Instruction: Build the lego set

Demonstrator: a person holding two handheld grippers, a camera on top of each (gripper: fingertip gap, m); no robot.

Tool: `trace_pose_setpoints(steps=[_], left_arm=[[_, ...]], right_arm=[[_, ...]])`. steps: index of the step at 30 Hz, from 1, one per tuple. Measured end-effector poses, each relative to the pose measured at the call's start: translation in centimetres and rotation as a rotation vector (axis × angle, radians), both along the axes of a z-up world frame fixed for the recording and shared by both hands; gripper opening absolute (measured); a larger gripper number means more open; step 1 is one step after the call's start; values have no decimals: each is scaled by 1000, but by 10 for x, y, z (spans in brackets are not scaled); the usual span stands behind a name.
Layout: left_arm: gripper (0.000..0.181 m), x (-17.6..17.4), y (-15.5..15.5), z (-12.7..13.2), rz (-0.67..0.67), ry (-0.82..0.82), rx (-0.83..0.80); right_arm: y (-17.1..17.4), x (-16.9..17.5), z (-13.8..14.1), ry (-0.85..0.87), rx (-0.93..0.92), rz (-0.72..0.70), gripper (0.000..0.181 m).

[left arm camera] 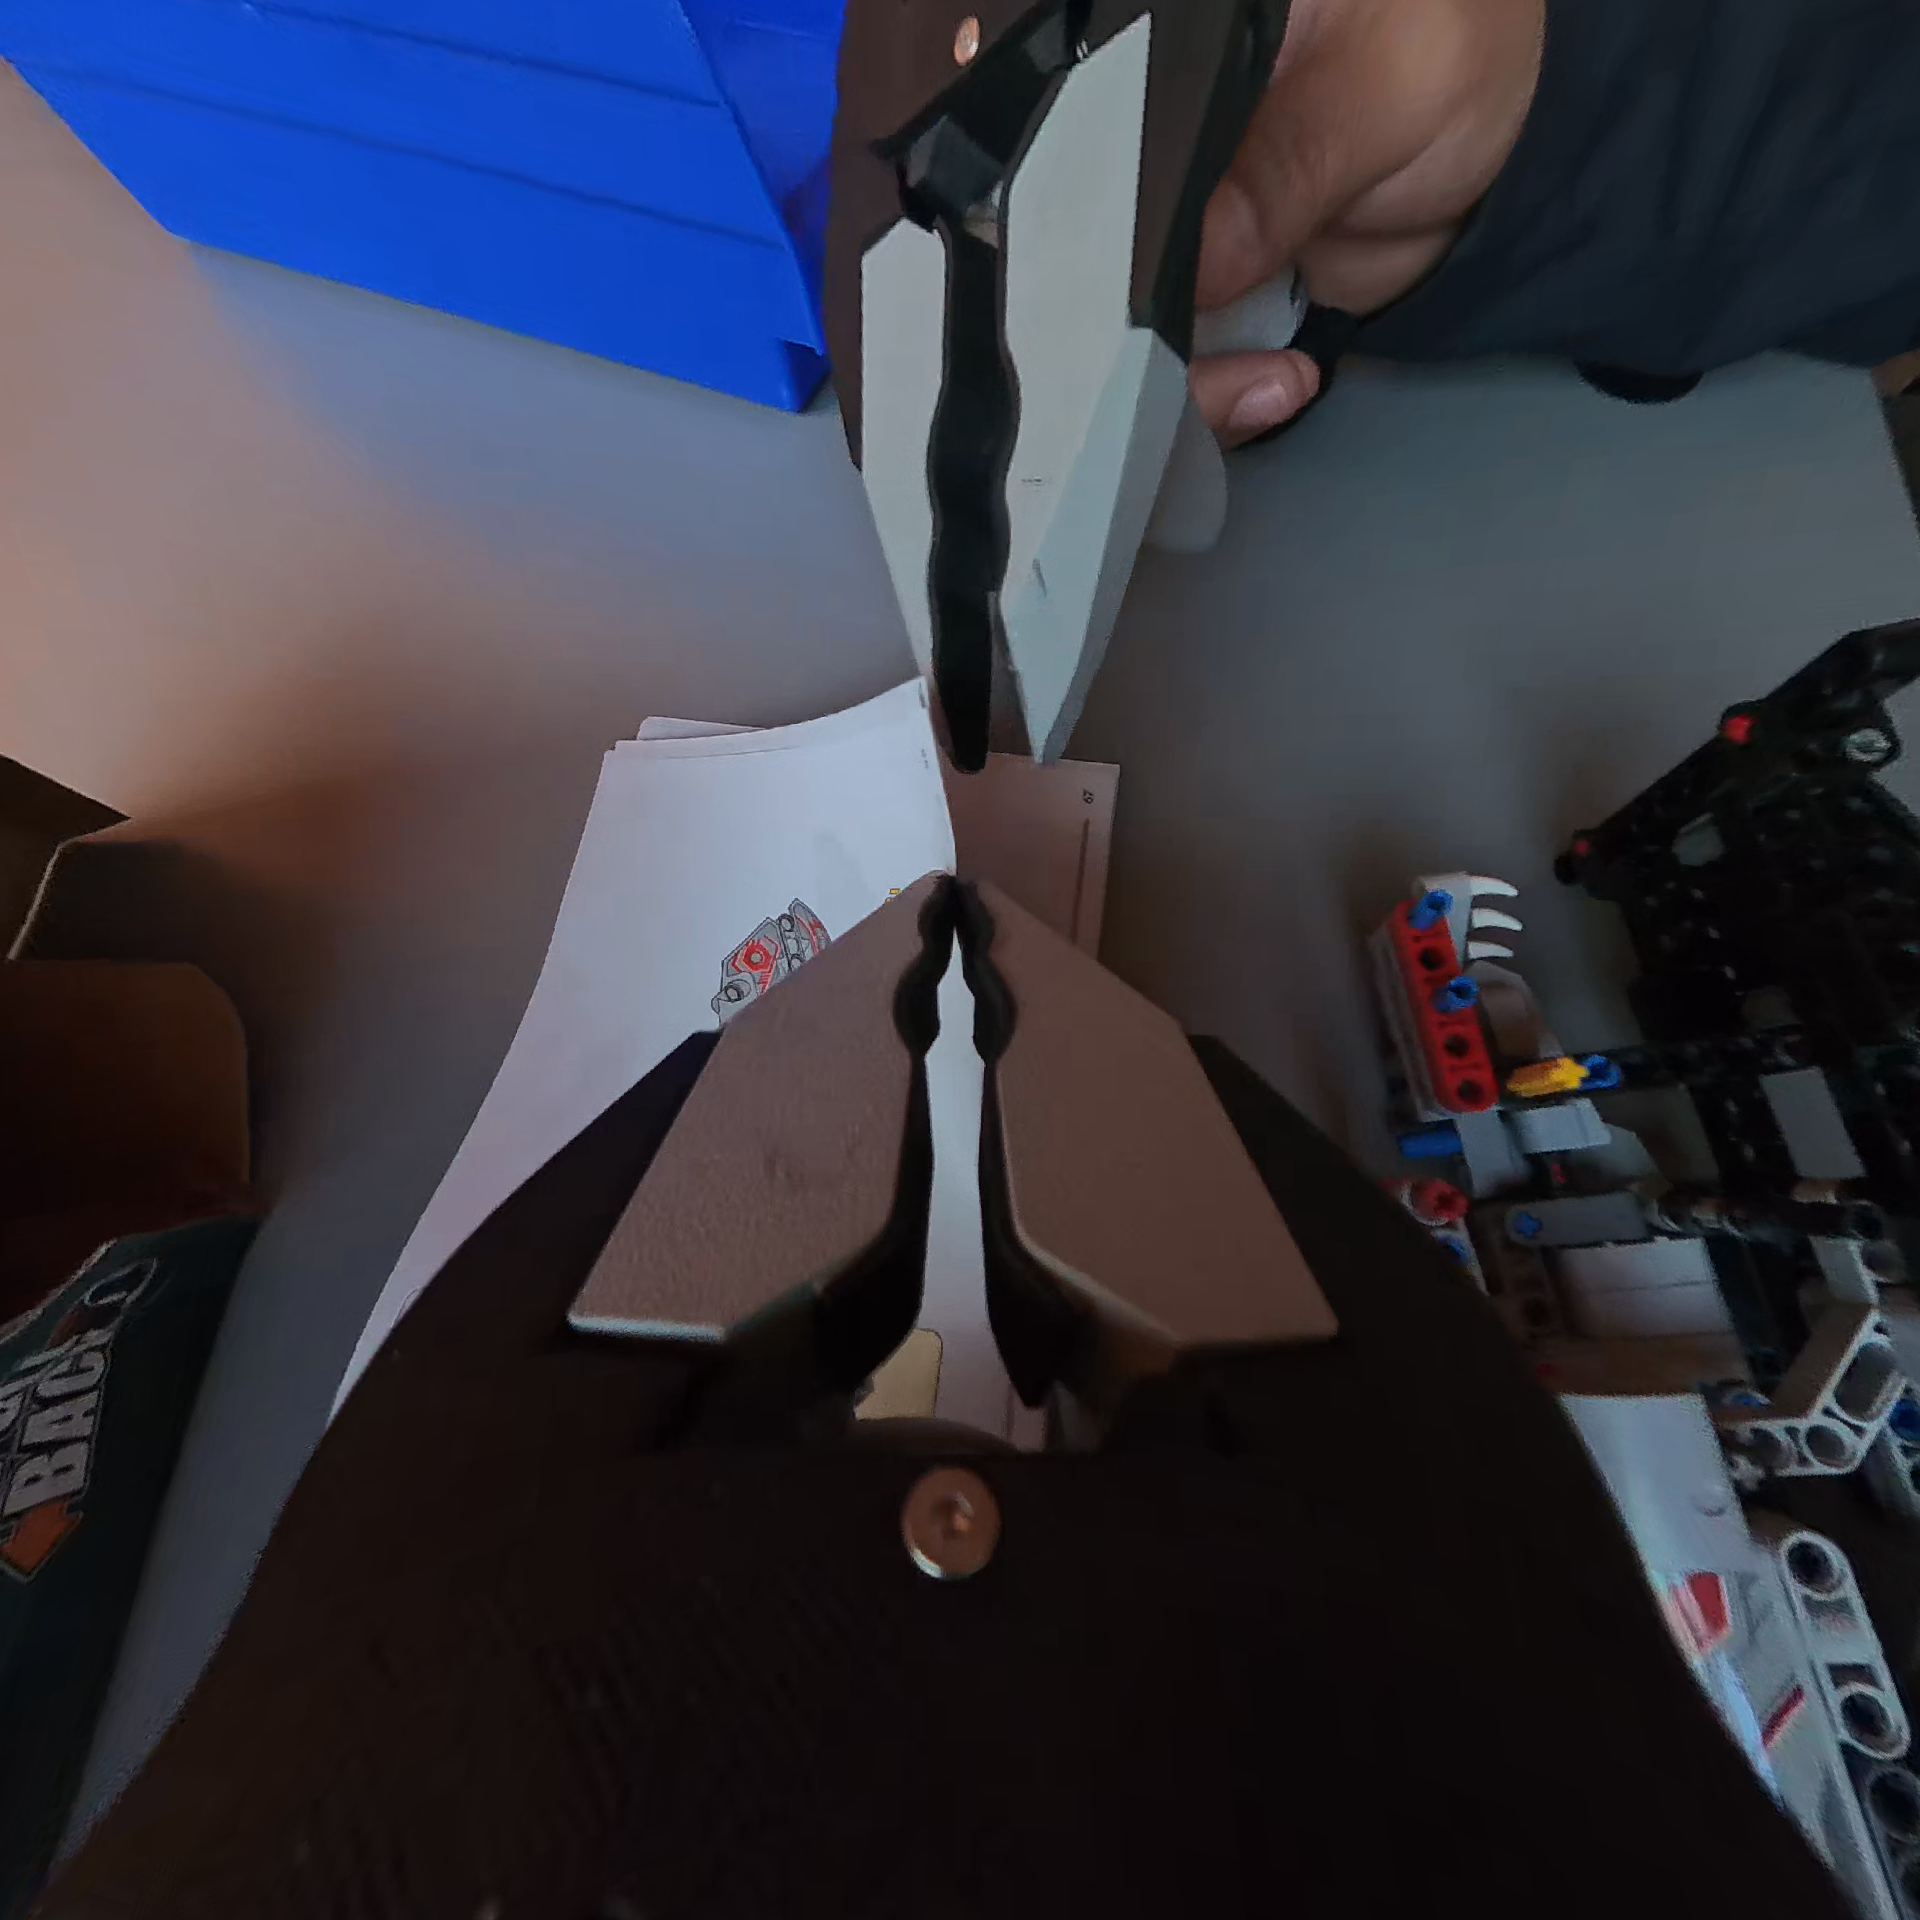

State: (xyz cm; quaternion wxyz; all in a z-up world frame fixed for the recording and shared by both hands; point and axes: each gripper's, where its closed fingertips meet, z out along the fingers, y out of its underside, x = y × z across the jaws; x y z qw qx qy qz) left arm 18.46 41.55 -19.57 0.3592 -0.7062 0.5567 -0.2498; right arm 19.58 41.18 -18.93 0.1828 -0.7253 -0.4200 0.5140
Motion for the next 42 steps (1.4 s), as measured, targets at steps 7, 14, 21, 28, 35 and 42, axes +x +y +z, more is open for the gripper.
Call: trace_pose_setpoints(steps=[7, 14, 21, 28, 35, 42], left_arm=[[0, -1, -9, 3, -31, -74, -154], [7, -1, -11, 1, -42, -65, -171], [0, 3, -11, 1, -48, -56, -128], [32, 8, -15, -6, -46, 9, -102], [0, 10, -15, -20, -81, 145, 99], [0, 4, -11, -13, -65, 164, 206]], right_arm=[[-1, -5, -6, -7, -93, -20, 22], [-5, -8, -22, -95, -29, 0, 16], [-7, -9, -26, -113, -2, 13, 11], [-8, -9, -27, -118, 7, 23, 8], [-7, -7, -24, -114, 23, 23, 7], [-8, -4, -11, -20, -151, 15, 26]])
